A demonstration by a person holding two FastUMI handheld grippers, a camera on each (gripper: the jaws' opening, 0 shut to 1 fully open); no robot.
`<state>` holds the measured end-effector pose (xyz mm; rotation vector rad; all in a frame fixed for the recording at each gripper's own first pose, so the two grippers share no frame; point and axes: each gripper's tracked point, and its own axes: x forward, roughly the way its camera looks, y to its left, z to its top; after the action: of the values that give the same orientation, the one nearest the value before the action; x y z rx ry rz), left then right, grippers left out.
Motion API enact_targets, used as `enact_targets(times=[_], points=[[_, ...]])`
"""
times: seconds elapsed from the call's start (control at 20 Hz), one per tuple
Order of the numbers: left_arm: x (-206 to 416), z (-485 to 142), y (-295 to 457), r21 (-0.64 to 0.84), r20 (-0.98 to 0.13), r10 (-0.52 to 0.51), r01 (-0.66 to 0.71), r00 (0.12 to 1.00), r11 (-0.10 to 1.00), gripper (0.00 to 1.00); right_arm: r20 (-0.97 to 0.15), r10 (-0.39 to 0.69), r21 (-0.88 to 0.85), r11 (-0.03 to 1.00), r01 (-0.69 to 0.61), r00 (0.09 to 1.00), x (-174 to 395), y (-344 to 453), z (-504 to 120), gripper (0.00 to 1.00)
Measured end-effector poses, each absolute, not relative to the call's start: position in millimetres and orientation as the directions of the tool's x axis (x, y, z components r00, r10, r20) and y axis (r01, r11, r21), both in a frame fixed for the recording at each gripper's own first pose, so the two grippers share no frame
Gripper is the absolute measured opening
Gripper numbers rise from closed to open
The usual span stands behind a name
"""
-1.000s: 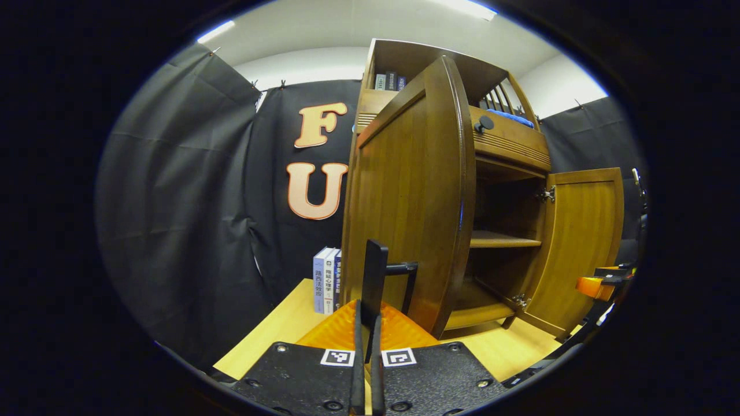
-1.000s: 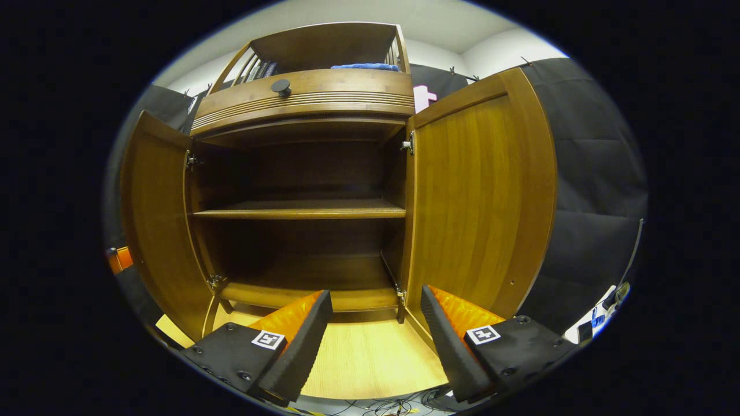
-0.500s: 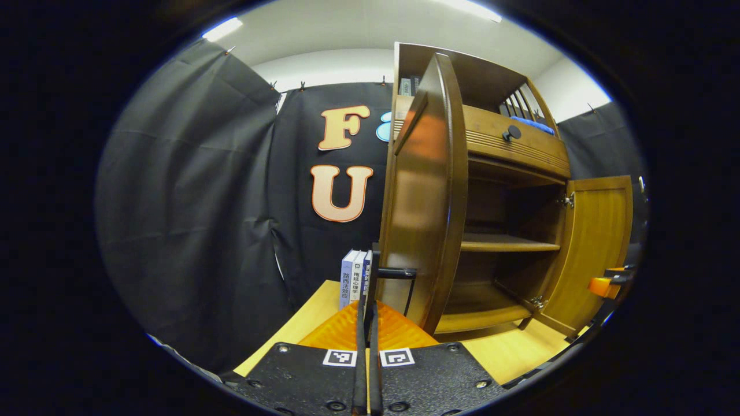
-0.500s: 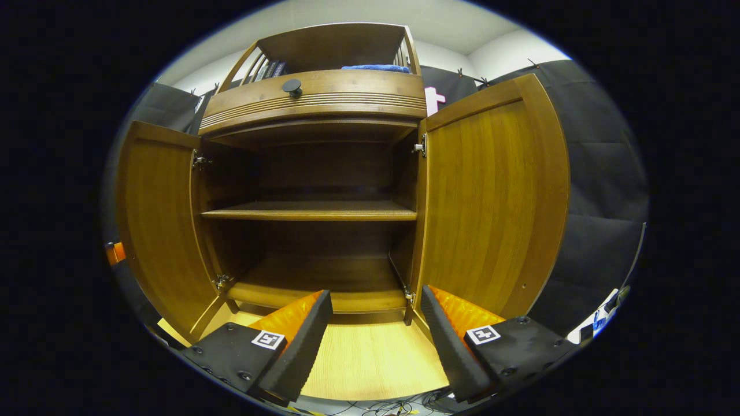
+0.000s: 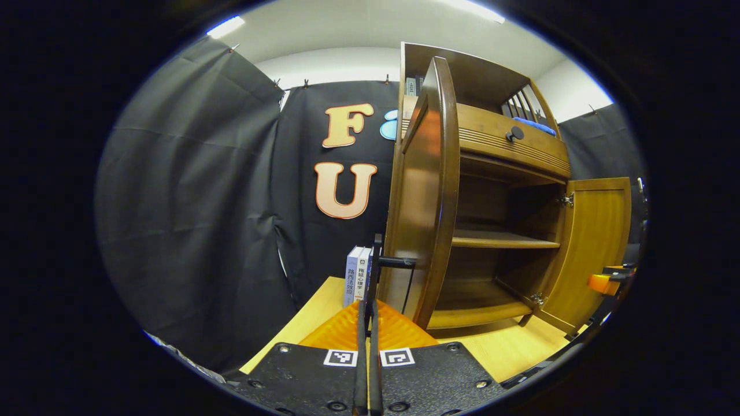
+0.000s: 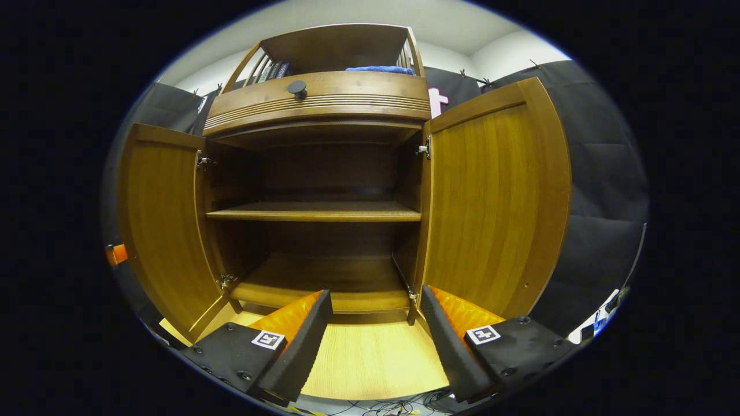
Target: Open the right door of the double-door shoe cabinet with the right hand, and open the left door with the left hand.
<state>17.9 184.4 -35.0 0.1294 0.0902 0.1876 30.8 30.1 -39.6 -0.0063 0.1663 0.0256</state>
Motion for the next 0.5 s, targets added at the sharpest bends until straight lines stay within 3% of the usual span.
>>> enact_targets(times=[0.15, 0.3, 0.35, 0.45, 0.5], points=[[13, -32, 195, 0.17, -0.072, 0.231, -0.216, 0.97, 0.961, 0.02, -0.166, 0.025, -0.002, 1.0, -0.026, 0.986, 28, 29, -40, 0.92], [2, -34, 211, 0.177, -0.089, 0.274, -0.255, 0.958, 0.951, 0.0, -0.171, 0.025, -0.004, 1.0, -0.026, 0.985, 25, 28, -41, 0.99], [-1, -32, 211, 0.166, -0.088, 0.276, -0.259, 0.957, 0.952, 0.0, -0.17, 0.023, -0.005, 1.0, -0.024, 0.985, 24, 26, -41, 0.92], [-7, -30, 208, 0.164, -0.084, 0.277, -0.261, 0.957, 0.951, 0.0, -0.165, 0.019, -0.007, 1.0, -0.021, 0.986, 24, 25, -39, 1.0], [-10, -30, 204, 0.167, -0.085, 0.274, -0.258, 0.958, 0.952, 0.0, -0.163, 0.021, -0.006, 1.0, -0.022, 0.986, 23, 25, -38, 0.96]])
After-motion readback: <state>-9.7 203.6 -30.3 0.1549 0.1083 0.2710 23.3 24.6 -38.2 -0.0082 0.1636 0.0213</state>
